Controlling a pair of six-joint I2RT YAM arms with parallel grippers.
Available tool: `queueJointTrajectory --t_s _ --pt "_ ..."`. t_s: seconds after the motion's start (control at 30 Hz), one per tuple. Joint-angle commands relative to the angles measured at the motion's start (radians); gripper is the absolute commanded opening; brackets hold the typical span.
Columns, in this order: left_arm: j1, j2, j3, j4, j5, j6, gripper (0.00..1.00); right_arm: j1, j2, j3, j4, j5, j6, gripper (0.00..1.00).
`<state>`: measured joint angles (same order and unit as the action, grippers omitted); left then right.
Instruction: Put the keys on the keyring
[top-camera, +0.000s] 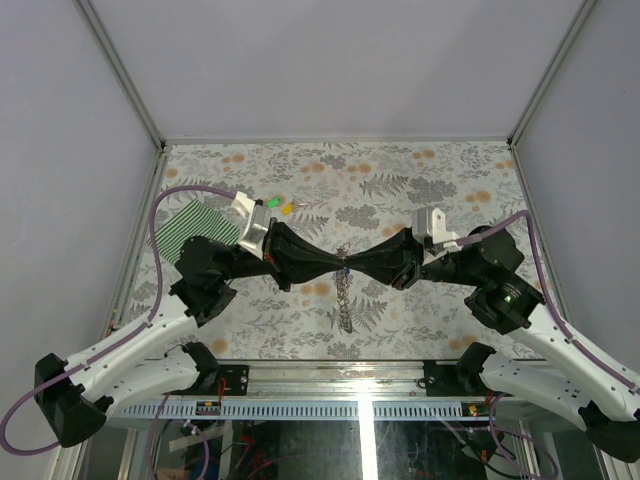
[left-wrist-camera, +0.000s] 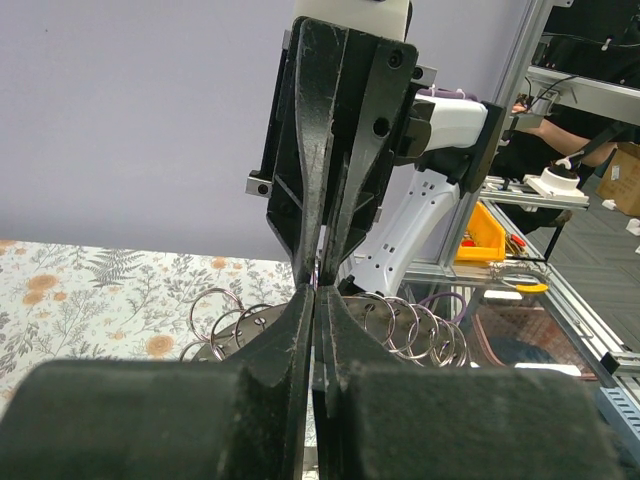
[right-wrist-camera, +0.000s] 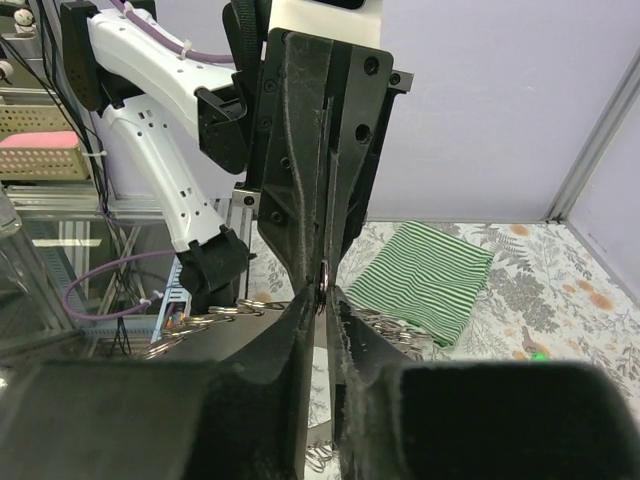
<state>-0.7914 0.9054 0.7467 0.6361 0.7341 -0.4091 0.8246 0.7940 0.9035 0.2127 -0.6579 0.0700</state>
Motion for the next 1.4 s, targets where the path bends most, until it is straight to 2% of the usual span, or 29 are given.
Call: queueJointTrajectory --t_s 0.0,0.1,0.27,0.33,0.47,0.63,0.9,1.37 --pt "-0.005 -0.002 0.039 0.091 -0.013 -0.005 0.00 0.005 0.006 0.010 0.027 -0.012 -0.006 0.09" --pt "-0.005 -0.002 0.040 0.093 -0.011 -0.005 0.00 0.005 0.011 0.011 0.024 -0.010 -0.010 0.00" --pt "-0.005 -0.003 0.043 0.090 -0.006 -0.006 0.00 0.005 0.011 0.019 0.013 0.002 -0.023 0.00" --pt "-0.006 -0.006 0.048 0.070 -0.001 0.004 0.03 0.005 0.005 0.021 0.010 0.018 -0.041 0.00" --pt "-0.005 -0.022 0.073 -0.016 0.010 0.050 0.16 0.004 -0.018 0.018 0.012 0.040 -0.089 0.00" --pt "-0.005 -0.058 0.107 -0.163 0.003 0.121 0.21 0.005 -0.040 0.025 -0.014 0.052 -0.187 0.00" --pt "-0.005 -0.118 0.128 -0.302 -0.036 0.165 0.23 0.005 -0.111 -0.015 0.014 0.034 -0.373 0.00" --pt "-0.005 -0.092 0.159 -0.329 -0.010 0.161 0.24 0.004 -0.204 -0.090 0.010 -0.037 -0.692 0.00"
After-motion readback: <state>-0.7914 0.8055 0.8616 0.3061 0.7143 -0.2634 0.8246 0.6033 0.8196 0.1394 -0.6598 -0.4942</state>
